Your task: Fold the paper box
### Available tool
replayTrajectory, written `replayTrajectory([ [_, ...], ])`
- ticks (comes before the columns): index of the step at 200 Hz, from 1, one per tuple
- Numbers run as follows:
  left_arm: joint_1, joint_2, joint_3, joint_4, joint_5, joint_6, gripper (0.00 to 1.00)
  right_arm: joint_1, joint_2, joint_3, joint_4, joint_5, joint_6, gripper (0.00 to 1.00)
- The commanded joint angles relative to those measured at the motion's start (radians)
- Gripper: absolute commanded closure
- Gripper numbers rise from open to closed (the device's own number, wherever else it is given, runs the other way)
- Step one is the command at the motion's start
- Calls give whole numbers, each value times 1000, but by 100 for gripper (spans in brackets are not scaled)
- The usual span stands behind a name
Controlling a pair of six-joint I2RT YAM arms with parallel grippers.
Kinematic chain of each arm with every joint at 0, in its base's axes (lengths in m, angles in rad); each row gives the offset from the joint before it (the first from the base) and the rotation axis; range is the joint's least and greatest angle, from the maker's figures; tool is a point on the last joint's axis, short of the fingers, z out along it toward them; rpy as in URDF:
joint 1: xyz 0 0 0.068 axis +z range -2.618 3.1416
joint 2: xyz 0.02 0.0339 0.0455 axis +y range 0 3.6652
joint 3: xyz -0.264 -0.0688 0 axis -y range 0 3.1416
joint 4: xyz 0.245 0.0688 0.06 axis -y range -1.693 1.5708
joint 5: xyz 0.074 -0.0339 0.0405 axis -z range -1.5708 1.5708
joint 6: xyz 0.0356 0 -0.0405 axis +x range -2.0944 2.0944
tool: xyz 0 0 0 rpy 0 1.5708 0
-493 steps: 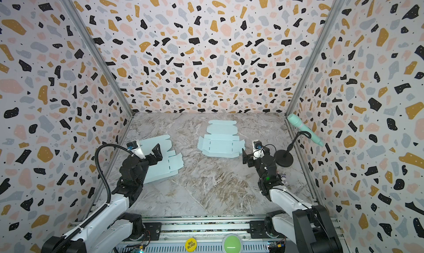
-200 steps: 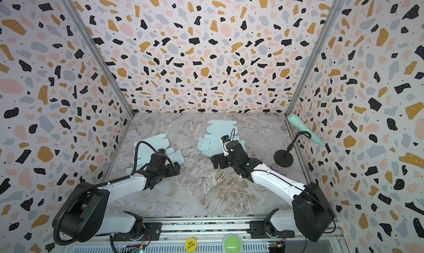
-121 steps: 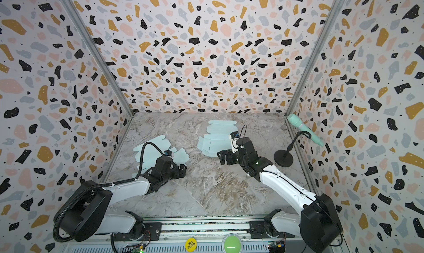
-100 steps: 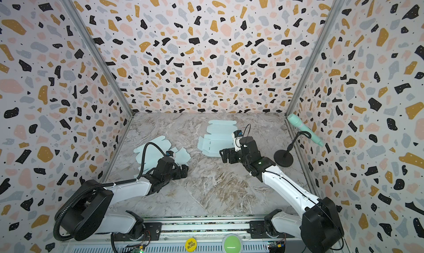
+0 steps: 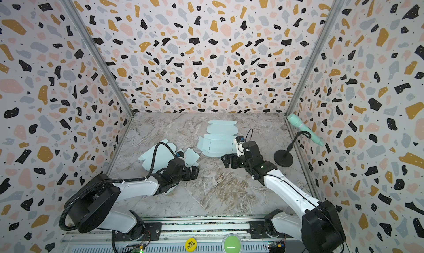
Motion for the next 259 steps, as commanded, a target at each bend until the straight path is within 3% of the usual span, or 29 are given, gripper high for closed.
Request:
replayTrajectory([
  [1, -11, -14, 15, -126, 58, -26, 0, -3, -25, -18, 29, -37, 27, 1],
  [48, -6, -35, 104, -299, -2, 76, 0, -2, -27, -48, 67, -83, 70, 1],
  [126, -5, -130, 72, -428, -25, 120, 0, 20, -9, -80, 121, -161, 109, 1],
  [206, -18, -131, -17, -342, 72, 75, 0, 23, -28, -84, 107, -150, 107, 1],
  [259, -109, -78, -28, -195, 136, -22, 0, 19, -28, -67, 104, -149, 101, 1],
])
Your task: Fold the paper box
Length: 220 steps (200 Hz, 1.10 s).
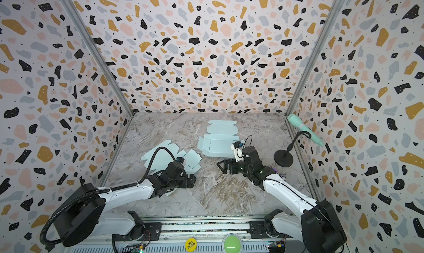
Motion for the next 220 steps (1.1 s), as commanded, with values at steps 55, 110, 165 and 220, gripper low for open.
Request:
replayTrajectory([
  [55, -184, 156, 72, 158, 104, -151, 0, -18, -20, 32, -23, -8, -13, 1],
  [110, -191, 102, 172, 72, 78, -123, 0, -24, -75, -10, -25, -16, -1, 1],
  [165, -58, 19, 148, -48, 86, -19, 0, -9, -71, -86, 78, -103, 107, 1],
  [220, 97, -68, 18, -98, 66, 68, 35, 129, 17, -101, 160, -64, 203, 4],
])
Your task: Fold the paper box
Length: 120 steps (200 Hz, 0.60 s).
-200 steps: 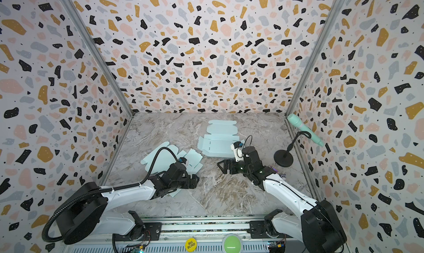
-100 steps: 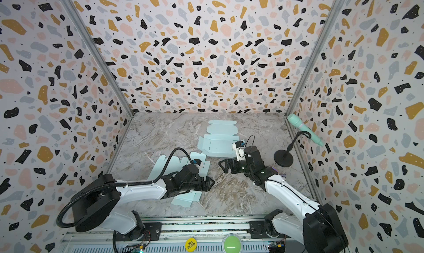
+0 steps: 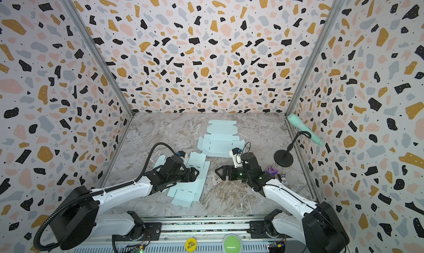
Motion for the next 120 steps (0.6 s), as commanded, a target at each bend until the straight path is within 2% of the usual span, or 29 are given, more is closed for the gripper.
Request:
replayTrajectory([
  [1, 34, -12, -46, -55, -16, 74, 36, 51, 36, -3, 79, 4, 72, 4],
  [20, 40, -6, -70, -54, -29, 93, 47, 81, 67, -17, 126, 25, 116, 5],
  [43, 38, 5, -95, -40, -23, 96, 54, 99, 84, -47, 201, 38, 170, 10],
  [83, 27, -1, -129, -3, 26, 56, 54, 105, 141, -37, 233, 16, 188, 12],
  [120, -28, -37, -141, -8, -5, 10, 54, 102, 136, -30, 198, 27, 151, 12],
])
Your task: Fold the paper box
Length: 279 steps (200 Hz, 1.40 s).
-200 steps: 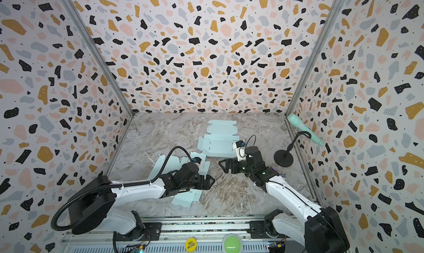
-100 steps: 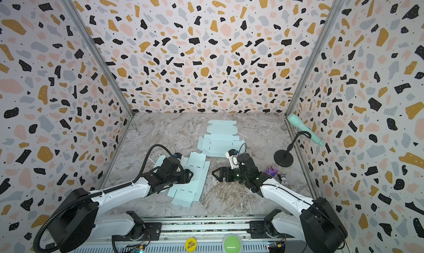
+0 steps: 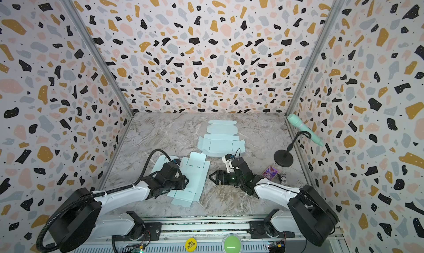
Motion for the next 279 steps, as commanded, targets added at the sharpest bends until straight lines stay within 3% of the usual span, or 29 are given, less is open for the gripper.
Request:
replayTrajectory([
  [1, -37, -28, -31, 7, -1, -41, 54, 1, -24, 24, 5, 8, -14, 12],
  [73, -161, -32, -48, 64, -63, -152, 52, -55, -146, -49, -19, 8, -14, 12],
  [166, -263, 48, -36, 192, -46, -245, 48, -84, -211, -30, -101, -6, -50, 10],
  [204, -300, 72, 16, 168, -66, -230, 47, -86, -258, -40, -103, 11, -45, 10],
  [244, -301, 45, 19, 187, -39, -219, 45, -91, -212, -13, -119, 6, -60, 10],
  [279, -269, 29, 90, 93, -11, -87, 41, -87, -190, -5, -105, 24, -39, 10],
])
